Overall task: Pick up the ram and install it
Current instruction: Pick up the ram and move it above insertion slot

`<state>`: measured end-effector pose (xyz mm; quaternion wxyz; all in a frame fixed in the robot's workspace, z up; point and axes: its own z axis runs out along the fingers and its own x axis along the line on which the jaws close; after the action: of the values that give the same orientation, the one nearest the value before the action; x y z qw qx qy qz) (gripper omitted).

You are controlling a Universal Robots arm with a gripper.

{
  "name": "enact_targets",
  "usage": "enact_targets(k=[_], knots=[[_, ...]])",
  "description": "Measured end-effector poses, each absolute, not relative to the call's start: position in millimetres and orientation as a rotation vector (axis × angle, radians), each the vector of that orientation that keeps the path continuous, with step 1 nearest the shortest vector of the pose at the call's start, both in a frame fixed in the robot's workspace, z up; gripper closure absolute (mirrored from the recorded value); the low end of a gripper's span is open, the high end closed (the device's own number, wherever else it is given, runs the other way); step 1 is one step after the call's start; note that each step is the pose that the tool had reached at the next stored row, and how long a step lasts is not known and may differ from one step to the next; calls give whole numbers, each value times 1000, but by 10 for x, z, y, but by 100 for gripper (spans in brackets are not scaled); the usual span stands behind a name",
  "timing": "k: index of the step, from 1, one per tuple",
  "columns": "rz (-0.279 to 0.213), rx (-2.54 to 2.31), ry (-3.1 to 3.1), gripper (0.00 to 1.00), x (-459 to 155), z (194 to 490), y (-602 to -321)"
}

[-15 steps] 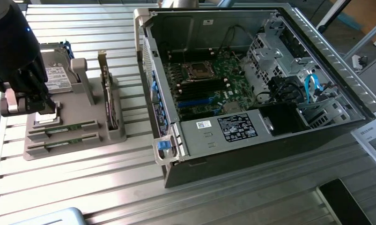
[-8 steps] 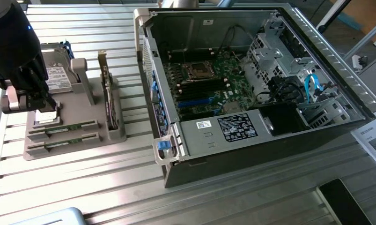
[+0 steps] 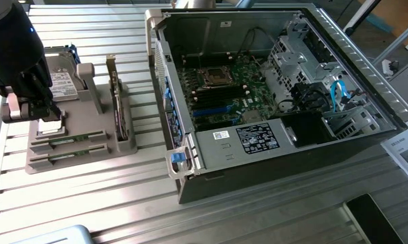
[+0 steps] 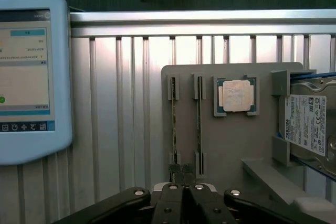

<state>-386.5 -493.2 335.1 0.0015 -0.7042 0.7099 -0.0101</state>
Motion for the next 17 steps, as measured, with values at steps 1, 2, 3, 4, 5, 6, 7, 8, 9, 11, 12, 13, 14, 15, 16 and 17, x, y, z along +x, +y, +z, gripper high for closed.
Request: enact_targets(k=[1,2,3,4,5,6,7,8,9,11,12,13,14,15,16,17], knots=[[-32,-2210,2228,89,-3866,3344,-4932],[-32,-2210,2228,89,-3866,3330,-4932],[-31,-2210,2228,89,-3866,3312,-4932],[-32,-2210,2228,89,-3866,3298,-4932],[-31,-2210,2228,89,-3866,3288,-4932],[-31,-2210,2228,89,-3866,3267,-4932],[-32,-2210,2228,89,-3866,3255,-4932],[-32,-2210,2228,89,-3866,3245,-4933],[-32,-2210,2228,89,-3866,3232,-4932],[-32,-2210,2228,89,-3866,3204,-4932],[-32,-2210,2228,89,-3866,3194,-4932],[-31,-2210,2228,89,-3866,3182,-4932],[-32,-2210,2228,89,-3866,3168,-4932],[-32,-2210,2228,89,-3866,3155,-4932],[-31,-2210,2228,89,-3866,3142,-4932],[-32,-2210,2228,89,-3866,3137,-4932]])
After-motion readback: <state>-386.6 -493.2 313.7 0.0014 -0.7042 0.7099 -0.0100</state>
